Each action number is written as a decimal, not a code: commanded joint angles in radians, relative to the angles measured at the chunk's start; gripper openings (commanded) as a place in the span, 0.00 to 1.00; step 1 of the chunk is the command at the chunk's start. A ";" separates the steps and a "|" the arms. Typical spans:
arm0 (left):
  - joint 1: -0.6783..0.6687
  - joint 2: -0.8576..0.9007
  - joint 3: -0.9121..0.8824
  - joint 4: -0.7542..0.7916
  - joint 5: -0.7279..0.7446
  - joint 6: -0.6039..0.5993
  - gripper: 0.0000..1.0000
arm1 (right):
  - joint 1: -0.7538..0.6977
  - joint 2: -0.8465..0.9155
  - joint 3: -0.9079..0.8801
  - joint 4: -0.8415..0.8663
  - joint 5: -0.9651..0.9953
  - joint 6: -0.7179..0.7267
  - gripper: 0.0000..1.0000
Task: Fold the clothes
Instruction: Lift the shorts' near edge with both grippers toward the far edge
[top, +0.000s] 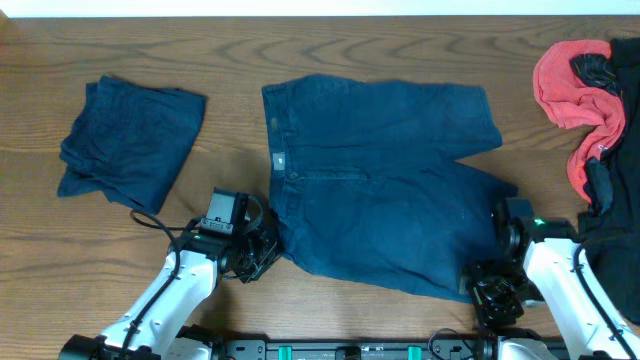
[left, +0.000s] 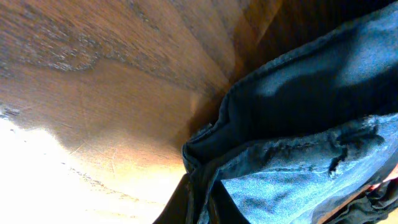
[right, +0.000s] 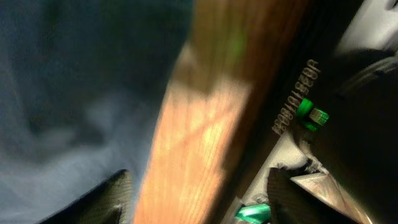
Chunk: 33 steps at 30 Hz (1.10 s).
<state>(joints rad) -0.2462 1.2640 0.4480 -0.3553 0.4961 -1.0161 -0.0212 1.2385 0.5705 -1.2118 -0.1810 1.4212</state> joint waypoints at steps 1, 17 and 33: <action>-0.002 -0.011 0.000 -0.002 0.016 0.020 0.06 | 0.007 -0.008 -0.047 0.021 0.035 0.171 0.73; -0.002 -0.011 0.000 -0.002 0.017 0.020 0.06 | 0.007 -0.008 -0.211 0.267 0.211 0.270 0.70; -0.002 -0.011 0.000 -0.002 0.016 0.020 0.06 | 0.007 -0.008 -0.270 0.390 0.317 0.261 0.01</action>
<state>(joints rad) -0.2462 1.2640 0.4480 -0.3561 0.5026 -1.0134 -0.0181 1.1706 0.4210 -0.8394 -0.0429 1.6741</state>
